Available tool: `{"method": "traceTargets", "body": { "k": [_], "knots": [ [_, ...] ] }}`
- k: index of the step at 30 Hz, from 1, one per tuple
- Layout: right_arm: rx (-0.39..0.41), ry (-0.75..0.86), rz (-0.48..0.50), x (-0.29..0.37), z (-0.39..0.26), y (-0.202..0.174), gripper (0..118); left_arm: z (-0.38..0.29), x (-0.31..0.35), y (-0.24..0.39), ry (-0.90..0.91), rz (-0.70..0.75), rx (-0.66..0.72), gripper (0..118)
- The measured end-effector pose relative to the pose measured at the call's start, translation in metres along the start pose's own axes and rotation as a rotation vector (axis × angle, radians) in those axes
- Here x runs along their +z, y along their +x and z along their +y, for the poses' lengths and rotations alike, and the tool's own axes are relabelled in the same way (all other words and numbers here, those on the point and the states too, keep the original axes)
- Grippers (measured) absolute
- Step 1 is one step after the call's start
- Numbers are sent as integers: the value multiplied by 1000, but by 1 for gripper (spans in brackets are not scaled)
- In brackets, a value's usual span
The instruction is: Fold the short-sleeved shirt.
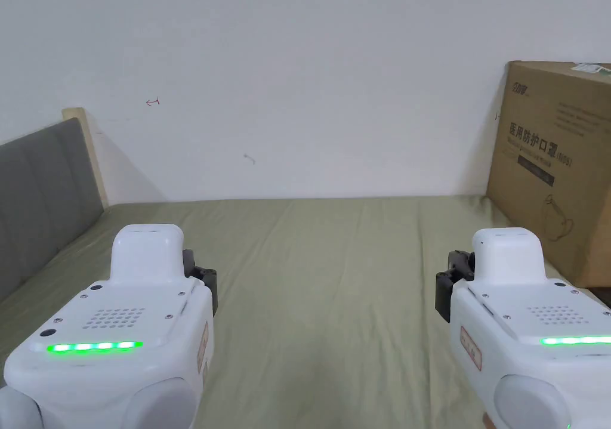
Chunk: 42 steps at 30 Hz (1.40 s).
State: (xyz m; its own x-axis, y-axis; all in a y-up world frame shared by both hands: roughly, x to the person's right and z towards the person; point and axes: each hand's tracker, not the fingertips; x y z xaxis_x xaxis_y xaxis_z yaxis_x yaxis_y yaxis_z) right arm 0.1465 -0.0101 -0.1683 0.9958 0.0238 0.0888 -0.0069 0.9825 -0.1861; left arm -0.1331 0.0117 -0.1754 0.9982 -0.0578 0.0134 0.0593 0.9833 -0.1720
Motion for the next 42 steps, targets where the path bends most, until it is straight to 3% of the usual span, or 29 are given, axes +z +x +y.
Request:
{"method": "traceTargets", "body": {
  "k": [5, 7, 8, 9, 10, 11, 12, 21, 27, 32, 38, 42],
  "knots": [
    [34, 25, -41, -1, -2, -2, 0, -2, 1, 1, 18, 5, 3, 0],
    [9, 18, -33, -4, -1, 0, 23, -3, 0, 5, 33, 49, -42, 10],
    [3, 18, -31, -5, -1, 0, 46, -4, 1, 5, 36, 44, -36, 27],
    [0, 14, -30, -7, -1, 0, 81, -4, 1, 5, 36, 43, -34, 59],
    [3, 10, -30, -9, -2, -1, 100, -4, -2, 5, 30, 32, -24, 84],
    [7, 10, -34, -11, -3, -1, 110, -4, -4, 5, 20, 22, -6, 103],
    [14, 8, -39, -12, -3, -2, 113, -4, -7, 4, 13, 12, 13, 114],
    [39, 14, -28, -14, -8, -8, 113, -4, -17, 13, -33, -34, -27, 114],
    [-3, 6, -14, -13, -6, -1, 113, -6, -23, 11, -89, -110, -10, 114],
    [-50, 9, 12, -11, -4, 3, 113, -4, -19, 20, -75, -15, -62, 114],
    [-33, -5, 7, -12, -5, 2, 113, 0, -16, 19, -90, -18, -20, 114],
    [-63, -14, 22, -13, -7, 4, 113, 0, -17, 20, -95, -11, -29, 114]
  ]
}}
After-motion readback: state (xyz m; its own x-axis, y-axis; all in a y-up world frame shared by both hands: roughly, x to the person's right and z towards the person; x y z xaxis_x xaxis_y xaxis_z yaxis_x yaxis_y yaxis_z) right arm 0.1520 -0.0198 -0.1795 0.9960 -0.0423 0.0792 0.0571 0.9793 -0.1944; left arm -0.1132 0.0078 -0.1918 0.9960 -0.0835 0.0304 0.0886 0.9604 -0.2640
